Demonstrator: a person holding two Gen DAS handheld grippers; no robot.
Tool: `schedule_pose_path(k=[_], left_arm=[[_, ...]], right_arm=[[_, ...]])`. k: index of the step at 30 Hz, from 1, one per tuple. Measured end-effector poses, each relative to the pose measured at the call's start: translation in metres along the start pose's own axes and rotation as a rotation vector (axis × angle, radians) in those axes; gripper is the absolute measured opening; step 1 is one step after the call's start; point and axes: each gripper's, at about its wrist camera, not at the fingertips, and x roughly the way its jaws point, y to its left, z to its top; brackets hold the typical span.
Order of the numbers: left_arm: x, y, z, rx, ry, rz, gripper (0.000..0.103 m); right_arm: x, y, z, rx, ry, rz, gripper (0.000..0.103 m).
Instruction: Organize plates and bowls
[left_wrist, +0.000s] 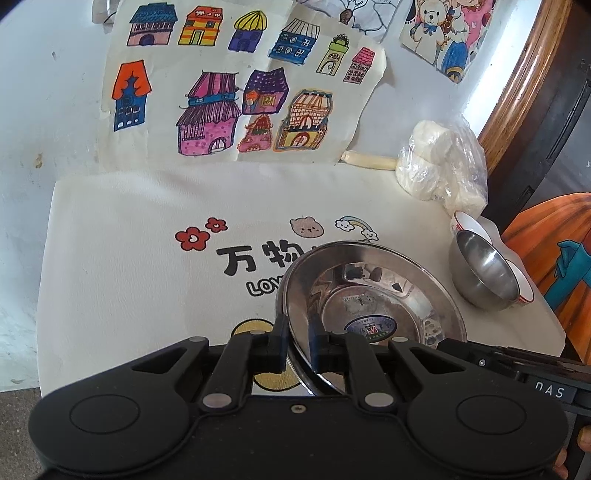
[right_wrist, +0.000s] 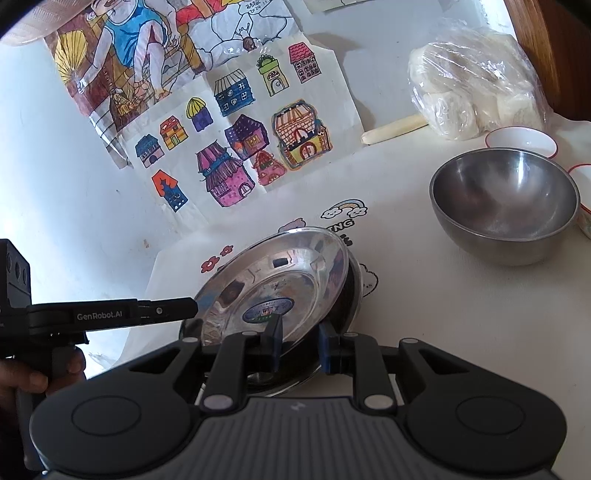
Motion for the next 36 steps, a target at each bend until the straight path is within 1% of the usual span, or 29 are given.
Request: schedule_pose_path(k=[2, 5, 10, 13, 14, 15, 18, 19, 21, 22, 25, 26, 27, 28, 29, 30, 31, 33, 35, 36], left_arm=[[-0.001, -0.002, 0.001, 0.004, -0.004, -0.015, 0.009], [-0.004, -0.005, 0.002, 0.010, -0.017, -0.023, 0.009], [-0.007, -0.006, 0.004, -0.003, -0.032, -0.027, 0.015], [-0.009, -0.006, 0.003, -0.008, -0.038, -0.029, 0.016], [-0.009, -0.006, 0.003, -0.011, -0.039, -0.029, 0.017], [-0.010, -0.006, 0.002, -0.013, -0.041, -0.029, 0.019], [-0.010, -0.005, 0.002, -0.022, -0.044, -0.025, 0.026], [-0.010, -0.005, 0.002, -0.025, -0.044, -0.024, 0.026], [-0.010, -0.005, 0.003, -0.028, -0.045, -0.024, 0.031], [-0.010, -0.004, 0.003, -0.029, -0.046, -0.024, 0.033], [-0.012, -0.003, 0.003, -0.037, -0.052, -0.022, 0.044], [-0.013, -0.003, 0.002, -0.040, -0.056, -0.018, 0.053], [-0.015, -0.003, 0.002, -0.042, -0.065, -0.012, 0.064], [-0.017, -0.004, 0.001, -0.042, -0.076, -0.006, 0.069], [-0.019, -0.005, 0.000, -0.039, -0.091, 0.001, 0.077], [-0.021, -0.007, 0.000, -0.034, -0.109, 0.007, 0.083], [-0.024, -0.008, 0.000, -0.029, -0.124, 0.013, 0.085], [-0.028, -0.013, -0.001, -0.017, -0.156, 0.023, 0.097], [-0.032, -0.018, -0.001, -0.002, -0.187, 0.031, 0.102], [-0.033, -0.021, -0.001, 0.008, -0.200, 0.032, 0.102]], right_arm=[[0.000, 0.000, -0.001, 0.000, -0.001, 0.002, 0.023], [0.000, 0.001, -0.001, -0.005, 0.003, 0.005, 0.023], [-0.002, 0.003, -0.002, -0.020, -0.001, -0.001, 0.026], [-0.005, 0.007, -0.002, -0.051, -0.009, -0.011, 0.036], [-0.006, 0.008, -0.002, -0.059, -0.012, -0.015, 0.043], [-0.007, 0.010, -0.002, -0.070, -0.015, -0.026, 0.053], [-0.009, 0.015, -0.003, -0.111, -0.025, -0.065, 0.057], [-0.009, 0.015, -0.002, -0.116, -0.024, -0.063, 0.059], [-0.009, 0.015, -0.002, -0.120, -0.017, -0.059, 0.065], [-0.009, 0.016, -0.002, -0.127, -0.014, -0.066, 0.066], [-0.009, 0.017, -0.004, -0.155, -0.020, -0.101, 0.076], [-0.010, 0.018, -0.004, -0.166, -0.030, -0.108, 0.081], [-0.012, 0.019, -0.005, -0.176, -0.042, -0.116, 0.086], [-0.014, 0.020, -0.006, -0.183, -0.053, -0.120, 0.087], [-0.015, 0.020, -0.006, -0.188, -0.060, -0.121, 0.089], [-0.017, 0.020, -0.006, -0.190, -0.069, -0.123, 0.091], [-0.018, 0.020, -0.006, -0.190, -0.076, -0.124, 0.092], [-0.021, 0.019, -0.006, -0.183, -0.093, -0.122, 0.098], [-0.024, 0.016, -0.006, -0.170, -0.111, -0.119, 0.100], [-0.027, 0.014, -0.007, -0.161, -0.120, -0.119, 0.102]])
